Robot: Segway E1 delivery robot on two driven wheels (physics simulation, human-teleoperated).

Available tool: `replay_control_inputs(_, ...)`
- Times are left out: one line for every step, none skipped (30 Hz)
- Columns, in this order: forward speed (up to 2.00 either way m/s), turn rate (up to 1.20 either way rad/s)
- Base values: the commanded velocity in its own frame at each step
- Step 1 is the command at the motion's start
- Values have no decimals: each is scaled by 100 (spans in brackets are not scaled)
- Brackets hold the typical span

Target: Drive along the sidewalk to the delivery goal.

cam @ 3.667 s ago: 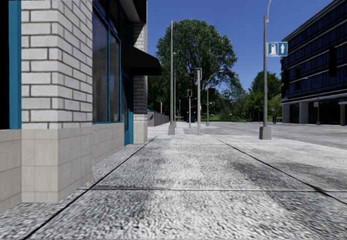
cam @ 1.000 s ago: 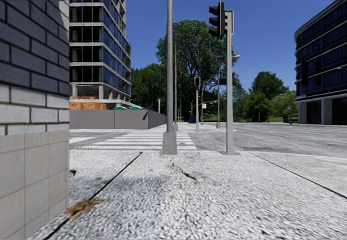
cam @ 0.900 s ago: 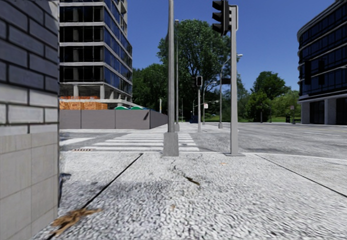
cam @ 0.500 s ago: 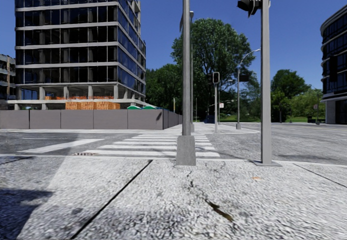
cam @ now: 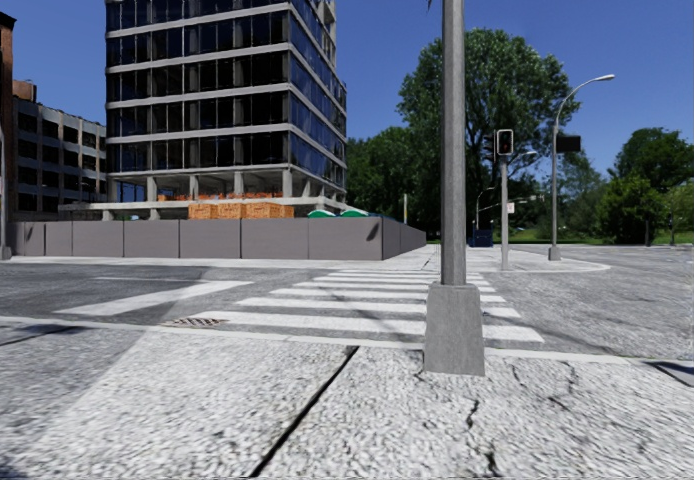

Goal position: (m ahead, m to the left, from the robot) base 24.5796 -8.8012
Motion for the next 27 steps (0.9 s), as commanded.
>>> replay_control_inputs(200,46)
replay_control_inputs(200,46)
replay_control_inputs(200,46)
replay_control_inputs(200,46)
replay_control_inputs(200,46)
replay_control_inputs(200,46)
replay_control_inputs(200,46)
replay_control_inputs(200,30)
replay_control_inputs(200,0)
replay_control_inputs(200,0)
replay_control_inputs(200,0)
replay_control_inputs(200,0)
replay_control_inputs(200,0)
replay_control_inputs(200,0)
replay_control_inputs(200,0)
replay_control_inputs(200,0)
replay_control_inputs(200,0)
replay_control_inputs(200,0)
replay_control_inputs(200,0)
replay_control_inputs(200,0)
replay_control_inputs(200,0)
replay_control_inputs(200,0)
replay_control_inputs(200,0)
replay_control_inputs(200,0)
replay_control_inputs(200,0)
replay_control_inputs(200,0)
replay_control_inputs(200,-2)
